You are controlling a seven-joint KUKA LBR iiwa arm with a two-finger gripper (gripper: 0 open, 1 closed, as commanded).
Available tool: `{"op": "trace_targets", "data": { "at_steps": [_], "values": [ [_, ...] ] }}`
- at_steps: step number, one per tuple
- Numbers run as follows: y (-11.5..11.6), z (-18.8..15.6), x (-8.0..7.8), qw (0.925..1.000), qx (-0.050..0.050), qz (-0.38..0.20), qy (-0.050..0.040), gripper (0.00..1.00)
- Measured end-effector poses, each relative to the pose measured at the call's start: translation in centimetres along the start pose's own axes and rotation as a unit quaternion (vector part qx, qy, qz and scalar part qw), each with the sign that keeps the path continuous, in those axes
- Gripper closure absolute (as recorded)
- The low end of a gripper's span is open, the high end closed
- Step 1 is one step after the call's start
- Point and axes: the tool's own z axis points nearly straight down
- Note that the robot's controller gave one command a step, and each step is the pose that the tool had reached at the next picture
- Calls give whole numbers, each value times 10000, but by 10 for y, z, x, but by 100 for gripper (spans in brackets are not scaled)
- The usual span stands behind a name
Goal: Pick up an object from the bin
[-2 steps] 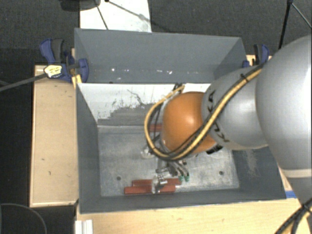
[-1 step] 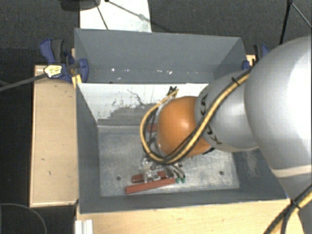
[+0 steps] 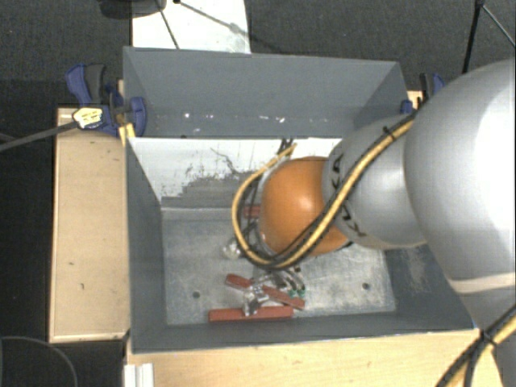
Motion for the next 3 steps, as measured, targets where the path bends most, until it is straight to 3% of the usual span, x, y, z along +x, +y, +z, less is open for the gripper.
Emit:
{"op": "trace_targets", "data": {
  "at_steps": [1,2,3],
  "values": [
    [-1,3,6,9999,14,5,127,100],
    [-1,3,6,9999,14,14,127,100],
    [-30,-140,8,9998,19,-143,159,100]
  ]
}}
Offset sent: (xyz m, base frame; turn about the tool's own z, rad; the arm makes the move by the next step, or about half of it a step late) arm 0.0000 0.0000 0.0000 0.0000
